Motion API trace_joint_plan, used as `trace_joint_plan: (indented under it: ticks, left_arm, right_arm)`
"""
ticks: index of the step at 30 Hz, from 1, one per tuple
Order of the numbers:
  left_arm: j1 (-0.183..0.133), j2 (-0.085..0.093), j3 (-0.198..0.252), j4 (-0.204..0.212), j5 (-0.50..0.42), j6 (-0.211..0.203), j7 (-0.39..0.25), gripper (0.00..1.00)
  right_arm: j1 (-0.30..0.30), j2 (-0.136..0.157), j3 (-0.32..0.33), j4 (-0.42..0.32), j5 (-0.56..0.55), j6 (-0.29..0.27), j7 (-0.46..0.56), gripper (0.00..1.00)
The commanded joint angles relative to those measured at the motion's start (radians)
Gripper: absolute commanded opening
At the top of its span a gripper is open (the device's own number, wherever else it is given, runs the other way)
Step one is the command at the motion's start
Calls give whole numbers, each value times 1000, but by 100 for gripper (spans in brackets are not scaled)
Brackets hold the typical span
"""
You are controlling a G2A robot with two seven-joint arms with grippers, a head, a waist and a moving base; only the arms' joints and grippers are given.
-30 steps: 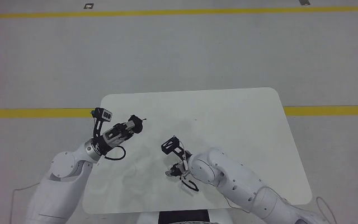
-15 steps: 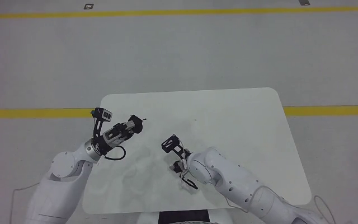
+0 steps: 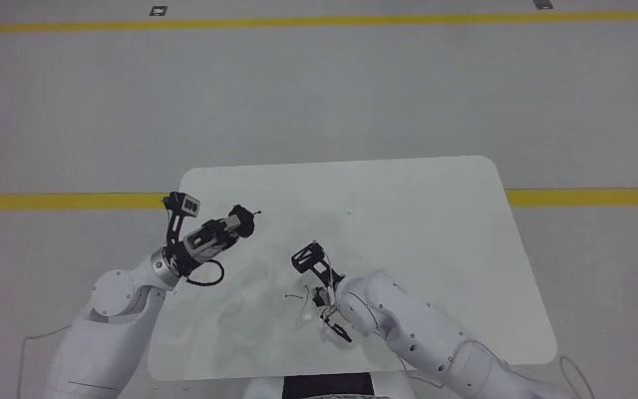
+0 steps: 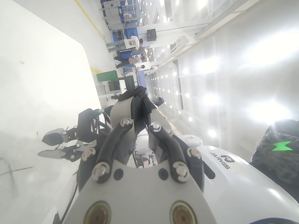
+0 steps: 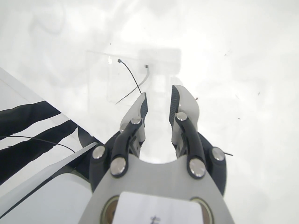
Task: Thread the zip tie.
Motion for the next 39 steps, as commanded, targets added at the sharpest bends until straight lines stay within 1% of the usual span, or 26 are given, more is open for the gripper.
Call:
trace_joint_plan:
  ticks: [1,2,3,4,5,7,10,12,13,14,17,20,22,27,30,31,35,39]
  left_arm:
    - [0,0,0,0,0,0,0,0]
    - [0,0,0,0,0,0,0,0]
    - [0,0,0,0,0,0,0,0]
    - [0,0,0,0,0,0,0,0]
    - [0,0,0,0,0,0,0,0]
    - [0,0,0,0,0,0,0,0]
    - [0,0,0,0,0,0,0,0]
    - [0,0,0,0,0,0,0,0]
    - [0,0,0,0,0,0,0,0]
    - [0,0,0,0,0,0,0,0]
    - [0,0,0,0,0,0,0,0]
    - [0,0,0,0,0,0,0,0]
    - [0,0,0,0,0,0,0,0]
    - [0,0,0,0,0,0,0,0]
    - [0,0,0,0,0,0,0,0]
    - [0,0,0,0,0,0,0,0]
    - [0,0,0,0,0,0,0,0]
    - [0,0,0,0,0,0,0,0]
  right_arm:
    - [-12,3,9,-16,-11,-1,-4,71]
    - [-20,5,15,-25,-17,-1,-9,78]
    - [-26,6,20,-31,-20,-2,-12,75]
    - [-31,7,24,-37,-21,-5,-15,86]
    - [-38,8,29,-43,-24,-8,-21,91]
    - [-47,9,36,-54,-29,-13,-27,84]
    - [-61,12,53,-80,-24,-24,-33,77]
    - [-71,15,66,-99,-14,-38,-32,66]
    - [-76,16,72,-108,-3,-47,-33,52]
    - [-80,17,79,-116,9,-57,-33,48]
    - [-93,20,99,-136,65,-102,-37,45]
    - [-101,23,119,-138,130,-152,-36,42]
    - [-103,24,124,-141,165,-184,-33,36]
    - [-99,23,109,-143,215,-246,-13,30]
    - [-92,19,88,-136,230,-260,-12,28]
    - [-88,17,79,-131,231,-262,-11,29]
    - [-65,6,36,-108,236,-260,-13,28]
    - [-30,-11,-10,-64,243,-253,-22,27]
